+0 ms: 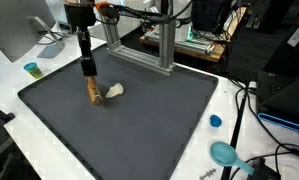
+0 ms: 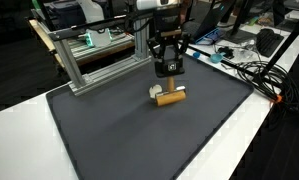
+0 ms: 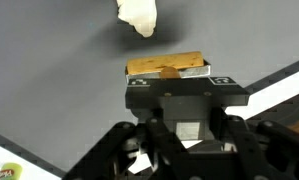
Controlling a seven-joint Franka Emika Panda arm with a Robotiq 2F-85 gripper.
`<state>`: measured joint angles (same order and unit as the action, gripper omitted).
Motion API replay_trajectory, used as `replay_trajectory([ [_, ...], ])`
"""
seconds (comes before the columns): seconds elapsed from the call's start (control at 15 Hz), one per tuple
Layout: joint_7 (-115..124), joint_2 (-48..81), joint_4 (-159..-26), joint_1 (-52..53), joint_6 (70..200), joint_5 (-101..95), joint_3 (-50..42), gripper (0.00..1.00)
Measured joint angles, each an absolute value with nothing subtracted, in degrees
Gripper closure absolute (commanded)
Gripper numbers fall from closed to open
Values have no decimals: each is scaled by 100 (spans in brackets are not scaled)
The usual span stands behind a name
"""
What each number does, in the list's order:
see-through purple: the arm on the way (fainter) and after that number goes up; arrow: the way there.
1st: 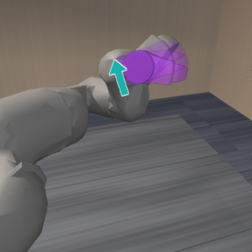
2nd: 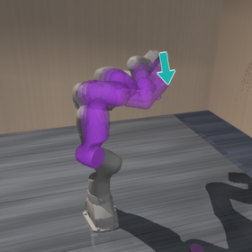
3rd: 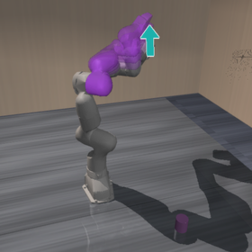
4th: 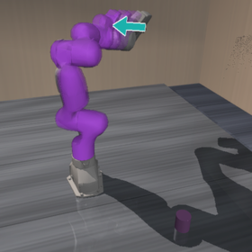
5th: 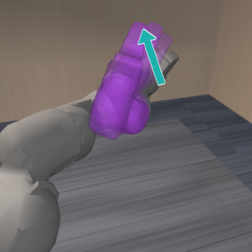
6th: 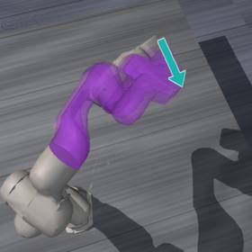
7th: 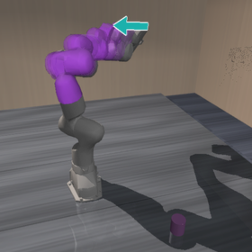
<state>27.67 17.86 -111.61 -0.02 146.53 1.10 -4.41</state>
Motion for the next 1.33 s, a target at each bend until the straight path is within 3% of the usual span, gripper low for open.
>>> replay_trajectory([
  [1.33,1846,1211,-12042,142,13117,-473,-391,79],
])
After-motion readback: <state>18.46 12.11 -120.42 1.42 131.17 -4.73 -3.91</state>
